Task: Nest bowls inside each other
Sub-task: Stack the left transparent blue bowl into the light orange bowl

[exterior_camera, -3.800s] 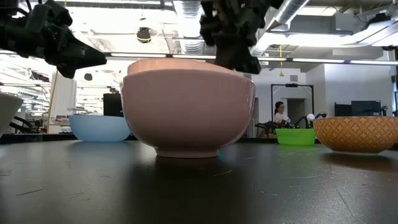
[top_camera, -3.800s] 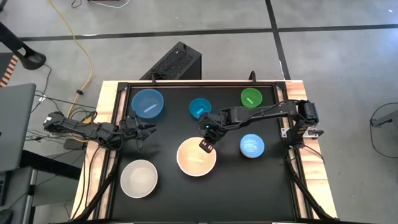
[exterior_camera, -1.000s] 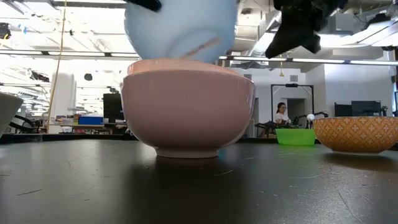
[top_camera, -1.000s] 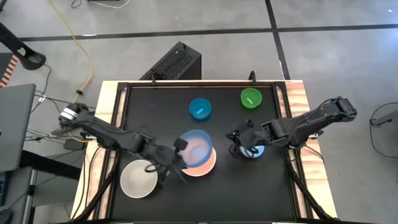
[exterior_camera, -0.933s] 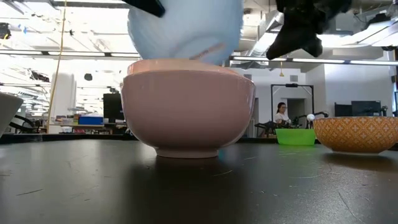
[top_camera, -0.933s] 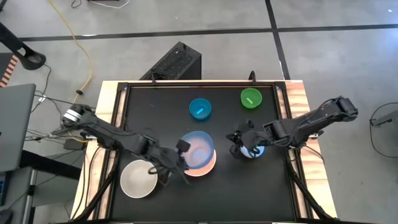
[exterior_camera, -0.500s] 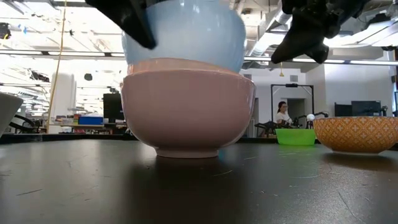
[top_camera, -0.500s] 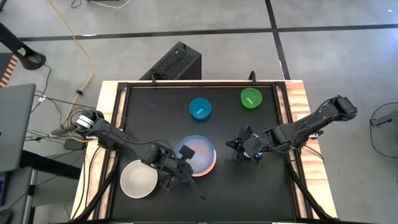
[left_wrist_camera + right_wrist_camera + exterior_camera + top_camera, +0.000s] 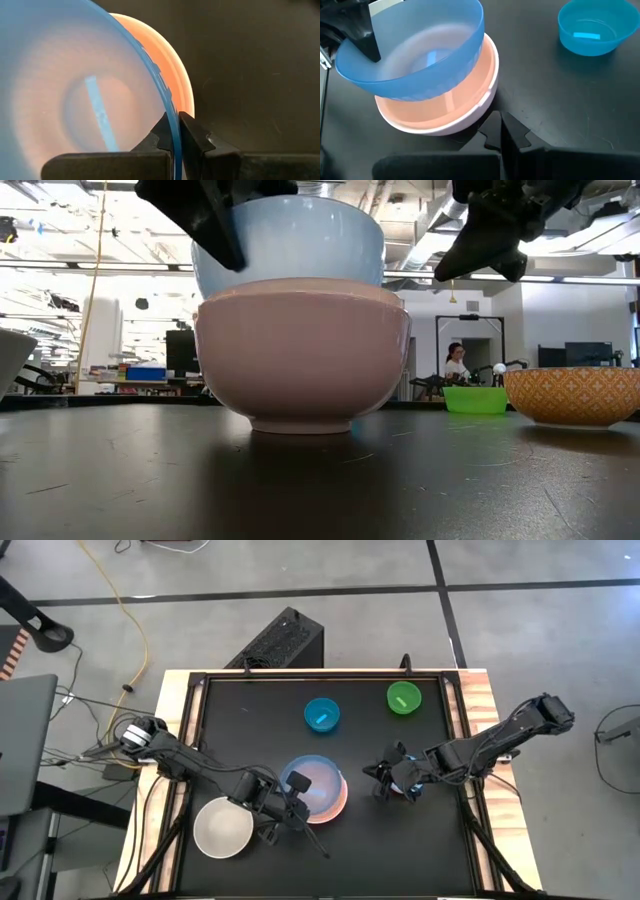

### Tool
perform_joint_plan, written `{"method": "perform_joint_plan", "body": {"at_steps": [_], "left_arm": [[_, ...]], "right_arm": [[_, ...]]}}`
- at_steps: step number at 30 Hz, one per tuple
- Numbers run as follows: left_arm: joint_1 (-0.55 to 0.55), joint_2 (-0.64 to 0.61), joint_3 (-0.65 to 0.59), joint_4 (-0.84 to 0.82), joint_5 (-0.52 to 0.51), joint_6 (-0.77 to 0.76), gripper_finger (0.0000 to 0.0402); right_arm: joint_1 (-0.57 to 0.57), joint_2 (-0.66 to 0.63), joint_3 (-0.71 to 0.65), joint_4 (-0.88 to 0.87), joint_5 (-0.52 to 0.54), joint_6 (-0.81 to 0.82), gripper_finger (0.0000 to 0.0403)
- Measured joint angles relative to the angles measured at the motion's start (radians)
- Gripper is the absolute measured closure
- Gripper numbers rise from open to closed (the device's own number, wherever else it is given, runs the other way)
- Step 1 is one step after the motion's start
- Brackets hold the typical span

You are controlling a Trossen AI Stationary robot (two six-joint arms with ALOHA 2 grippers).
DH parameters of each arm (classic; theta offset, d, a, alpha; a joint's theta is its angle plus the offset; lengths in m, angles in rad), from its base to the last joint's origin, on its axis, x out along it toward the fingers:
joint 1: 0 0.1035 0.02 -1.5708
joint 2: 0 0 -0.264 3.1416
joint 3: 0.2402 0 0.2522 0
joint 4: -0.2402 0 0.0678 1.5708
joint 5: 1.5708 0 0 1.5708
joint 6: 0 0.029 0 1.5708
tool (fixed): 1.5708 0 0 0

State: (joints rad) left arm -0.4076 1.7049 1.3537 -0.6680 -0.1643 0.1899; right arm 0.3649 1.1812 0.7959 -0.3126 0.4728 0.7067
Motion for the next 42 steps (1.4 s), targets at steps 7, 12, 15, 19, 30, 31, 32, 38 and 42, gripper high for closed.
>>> {"method": "perform_joint_plan", "body": {"at_steps": [7, 12, 15, 19, 30, 31, 32, 38, 42], "left_arm": [[0.000, 0.000, 0.000, 0.022, -0.005, -0.007, 0.0401], [0.000, 0.000, 0.000, 0.023, -0.005, -0.005, 0.0370], [0.000, 0.000, -0.001, 0.015, -0.005, -0.008, 0.0342], [0.001, 0.000, -0.001, 0.015, -0.009, -0.012, 0.0307], [0.000, -0.012, 0.070, -0.100, -0.040, -0.032, 0.0276], [0.000, -0.012, 0.085, -0.132, -0.039, -0.039, 0.0276], [0.000, -0.012, 0.100, -0.175, -0.037, -0.048, 0.0276], [-0.009, -0.064, 0.106, -0.264, -0.001, -0.106, 0.0276], [-0.022, -0.163, 0.023, -0.210, -0.014, -0.128, 0.0276]], "right_arm": [[0.000, 0.000, 0.000, 0.000, 0.000, 0.000, 0.0390], [0.000, 0.000, 0.000, 0.000, 0.000, 0.000, 0.0390], [0.000, 0.000, 0.000, 0.000, 0.000, 0.000, 0.0390], [0.000, 0.000, 0.000, 0.000, 0.000, 0.000, 0.0390], [0.000, 0.000, 0.000, 0.000, -0.002, 0.000, 0.0390], [0.000, 0.000, 0.000, 0.000, -0.003, 0.000, 0.0390], [0.000, 0.000, 0.000, 0.000, -0.003, 0.000, 0.0390], [0.000, 0.002, 0.000, 0.011, -0.003, 0.000, 0.0390], [0.006, 0.003, 0.000, 0.051, -0.003, 0.001, 0.0390]]}}
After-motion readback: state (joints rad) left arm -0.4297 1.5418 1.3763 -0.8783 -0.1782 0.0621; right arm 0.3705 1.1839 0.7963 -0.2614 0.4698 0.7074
